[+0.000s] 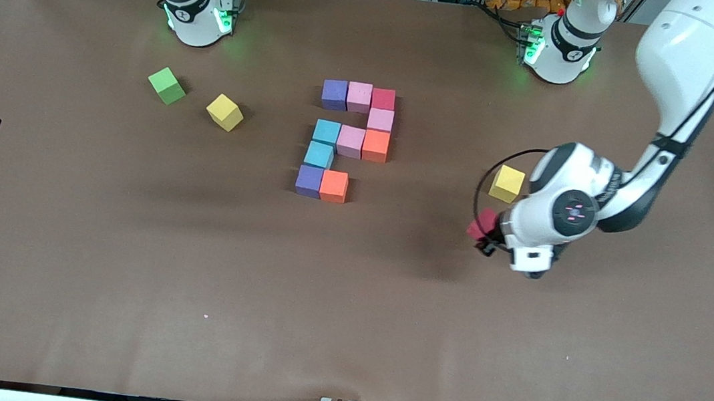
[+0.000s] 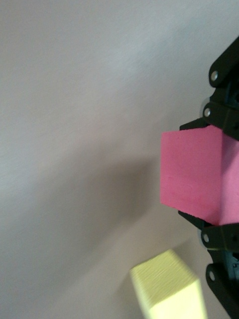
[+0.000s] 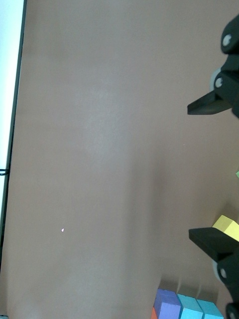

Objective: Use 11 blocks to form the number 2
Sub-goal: 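Carry the pink cube to the cube group with the left gripper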

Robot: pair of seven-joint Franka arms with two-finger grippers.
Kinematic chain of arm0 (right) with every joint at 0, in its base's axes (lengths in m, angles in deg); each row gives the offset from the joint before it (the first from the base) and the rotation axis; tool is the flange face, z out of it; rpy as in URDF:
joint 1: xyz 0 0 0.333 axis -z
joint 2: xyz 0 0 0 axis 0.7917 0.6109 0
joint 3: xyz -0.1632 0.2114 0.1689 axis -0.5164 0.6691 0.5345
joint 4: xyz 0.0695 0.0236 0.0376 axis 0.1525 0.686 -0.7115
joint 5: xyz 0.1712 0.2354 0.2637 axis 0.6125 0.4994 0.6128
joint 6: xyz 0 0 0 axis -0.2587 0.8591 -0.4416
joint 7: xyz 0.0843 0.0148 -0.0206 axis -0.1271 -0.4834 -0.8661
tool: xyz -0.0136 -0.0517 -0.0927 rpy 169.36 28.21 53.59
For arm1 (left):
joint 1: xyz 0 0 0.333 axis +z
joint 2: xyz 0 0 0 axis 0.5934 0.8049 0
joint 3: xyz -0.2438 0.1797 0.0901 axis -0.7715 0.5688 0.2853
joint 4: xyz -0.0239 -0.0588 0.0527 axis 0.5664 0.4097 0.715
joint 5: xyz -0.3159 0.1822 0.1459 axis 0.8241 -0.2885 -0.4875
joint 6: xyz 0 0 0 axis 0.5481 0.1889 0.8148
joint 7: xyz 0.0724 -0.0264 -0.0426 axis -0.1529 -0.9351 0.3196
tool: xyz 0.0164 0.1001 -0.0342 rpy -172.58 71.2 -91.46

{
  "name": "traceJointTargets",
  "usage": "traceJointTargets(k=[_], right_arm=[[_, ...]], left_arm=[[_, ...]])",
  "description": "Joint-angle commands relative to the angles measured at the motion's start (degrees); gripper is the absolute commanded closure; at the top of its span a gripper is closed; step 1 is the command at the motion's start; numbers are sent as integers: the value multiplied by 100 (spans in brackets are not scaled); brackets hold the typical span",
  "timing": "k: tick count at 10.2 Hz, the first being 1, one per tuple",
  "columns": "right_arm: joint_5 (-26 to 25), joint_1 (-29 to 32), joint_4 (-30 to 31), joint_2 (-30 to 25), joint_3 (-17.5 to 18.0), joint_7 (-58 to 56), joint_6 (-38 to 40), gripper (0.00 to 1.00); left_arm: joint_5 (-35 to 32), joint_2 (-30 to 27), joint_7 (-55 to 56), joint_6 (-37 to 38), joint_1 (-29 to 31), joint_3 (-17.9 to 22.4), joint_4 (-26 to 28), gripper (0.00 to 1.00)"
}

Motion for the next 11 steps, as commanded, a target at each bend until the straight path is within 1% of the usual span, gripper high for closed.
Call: traceJointTargets(k=[1,5,7,9,11], right_arm=[[81,75,-17,-51,31,51,34,0],[81,75,-17,-51,31,51,34,0],[55,75,-17,-51,13,51,43,0],[46,84,-17,-60,13,42,52,0],[37,84,-17,-60,13,42,69,0]], left_arm=[[106,350,777,196,-571,42,-610,100],[106,719,2174,179,-1319,50,-1094,100],[106,921,2825,30,-1504,59,-1261,100],[106,1027,3265,-215,-1671,68,-1341,100],[97,1133,3801,-619,-1873,68,-1350,100]])
